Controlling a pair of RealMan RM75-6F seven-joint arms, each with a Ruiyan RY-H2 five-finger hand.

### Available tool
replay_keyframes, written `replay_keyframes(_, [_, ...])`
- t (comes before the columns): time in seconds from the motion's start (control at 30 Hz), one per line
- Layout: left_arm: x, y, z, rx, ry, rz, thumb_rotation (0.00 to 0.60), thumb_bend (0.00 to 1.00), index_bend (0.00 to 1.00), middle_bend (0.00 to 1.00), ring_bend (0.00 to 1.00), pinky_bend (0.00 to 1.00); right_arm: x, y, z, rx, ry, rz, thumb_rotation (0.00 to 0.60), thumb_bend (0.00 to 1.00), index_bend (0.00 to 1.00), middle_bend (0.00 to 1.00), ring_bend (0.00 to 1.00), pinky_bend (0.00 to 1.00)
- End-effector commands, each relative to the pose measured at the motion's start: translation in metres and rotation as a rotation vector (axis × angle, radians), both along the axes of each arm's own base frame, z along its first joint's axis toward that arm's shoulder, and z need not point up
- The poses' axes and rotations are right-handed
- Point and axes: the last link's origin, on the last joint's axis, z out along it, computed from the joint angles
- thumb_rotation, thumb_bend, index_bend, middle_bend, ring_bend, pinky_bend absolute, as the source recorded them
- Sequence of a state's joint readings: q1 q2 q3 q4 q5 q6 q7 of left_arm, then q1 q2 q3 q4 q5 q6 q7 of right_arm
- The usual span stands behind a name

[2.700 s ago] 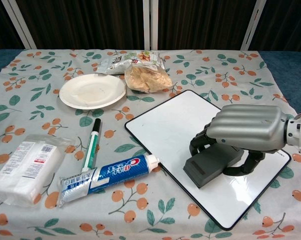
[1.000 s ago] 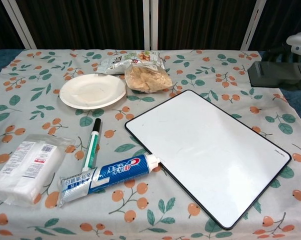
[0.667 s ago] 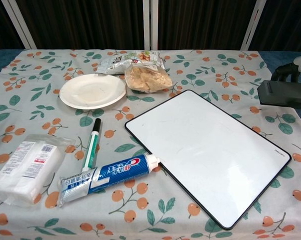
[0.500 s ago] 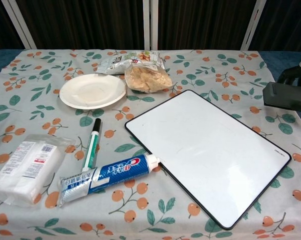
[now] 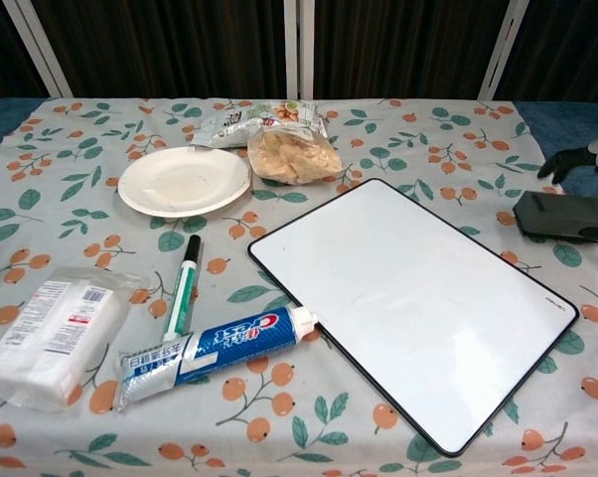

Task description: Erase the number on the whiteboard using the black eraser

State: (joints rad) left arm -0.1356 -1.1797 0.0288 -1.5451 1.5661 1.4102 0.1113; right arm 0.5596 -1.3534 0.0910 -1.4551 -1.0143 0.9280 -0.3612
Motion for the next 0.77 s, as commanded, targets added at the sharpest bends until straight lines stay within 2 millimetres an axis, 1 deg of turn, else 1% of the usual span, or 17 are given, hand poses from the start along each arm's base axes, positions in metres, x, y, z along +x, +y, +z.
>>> replay_keyframes(0.03, [0.0, 0.0, 0.0, 0.0, 0.0, 0.0, 0.6, 0.0, 0.09, 0.08, 0.04, 0.19, 0.002, 0.003, 0.004, -0.025, -0.018, 0.02, 0.6, 0.0, 0.0, 0.0, 0.0, 0.0])
replay_keyframes(0.17, [0.0, 0.0, 0.0, 0.002, -0.001, -0.002, 0.6, 0.0, 0.09, 0.08, 0.04, 0.19, 0.004, 0.009, 0.015, -0.048, -0.041, 0.026, 0.6, 0.0, 0.0, 0.0, 0.0, 0.0])
replay_keyframes(0.27, [0.001, 0.0, 0.0, 0.007, -0.004, -0.005, 0.6, 0.0, 0.09, 0.08, 0.04, 0.19, 0.009, 0.019, 0.032, -0.106, -0.07, 0.074, 0.6, 0.0, 0.0, 0.0, 0.0, 0.0])
replay_keyframes(0.37, [0.002, -0.001, 0.002, 0.015, -0.005, -0.009, 0.6, 0.0, 0.09, 0.08, 0.04, 0.19, 0.008, 0.039, 0.058, -0.198, -0.069, 0.159, 0.6, 0.0, 0.0, 0.0, 0.0, 0.0])
replay_keyframes(0.4, [0.002, -0.001, 0.003, 0.019, -0.006, -0.012, 0.6, 0.0, 0.09, 0.08, 0.04, 0.19, 0.005, 0.05, 0.068, -0.24, -0.059, 0.196, 0.6, 0.0, 0.0, 0.0, 0.0, 0.0])
replay_keyframes(0.47, [0.003, -0.001, 0.004, 0.026, -0.007, -0.015, 0.6, 0.0, 0.09, 0.08, 0.04, 0.19, -0.002, 0.07, 0.081, -0.299, -0.059, 0.244, 0.6, 0.0, 0.0, 0.0, 0.0, 0.0])
replay_keyframes(0.57, [0.004, -0.001, 0.008, 0.039, -0.006, -0.02, 0.6, 0.0, 0.09, 0.08, 0.04, 0.19, -0.026, 0.105, 0.097, -0.388, -0.039, 0.262, 0.6, 0.0, 0.0, 0.0, 0.0, 0.0])
replay_keyframes(0.6, [0.004, -0.002, 0.01, 0.044, -0.005, -0.021, 0.6, 0.0, 0.09, 0.08, 0.04, 0.19, -0.035, 0.118, 0.101, -0.419, -0.03, 0.251, 0.6, 0.0, 0.0, 0.0, 0.0, 0.0])
replay_keyframes(0.7, [0.004, -0.001, 0.013, 0.054, -0.002, -0.021, 0.6, 0.0, 0.09, 0.08, 0.04, 0.19, -0.052, 0.143, 0.107, -0.481, -0.044, 0.208, 0.6, 0.0, 0.0, 0.0, 0.0, 0.0])
replay_keyframes(0.77, [0.005, -0.001, 0.014, 0.059, -0.002, -0.022, 0.6, 0.0, 0.09, 0.08, 0.04, 0.19, -0.058, 0.153, 0.107, -0.493, -0.05, 0.188, 0.6, 0.0, 0.0, 0.0, 0.0, 0.0])
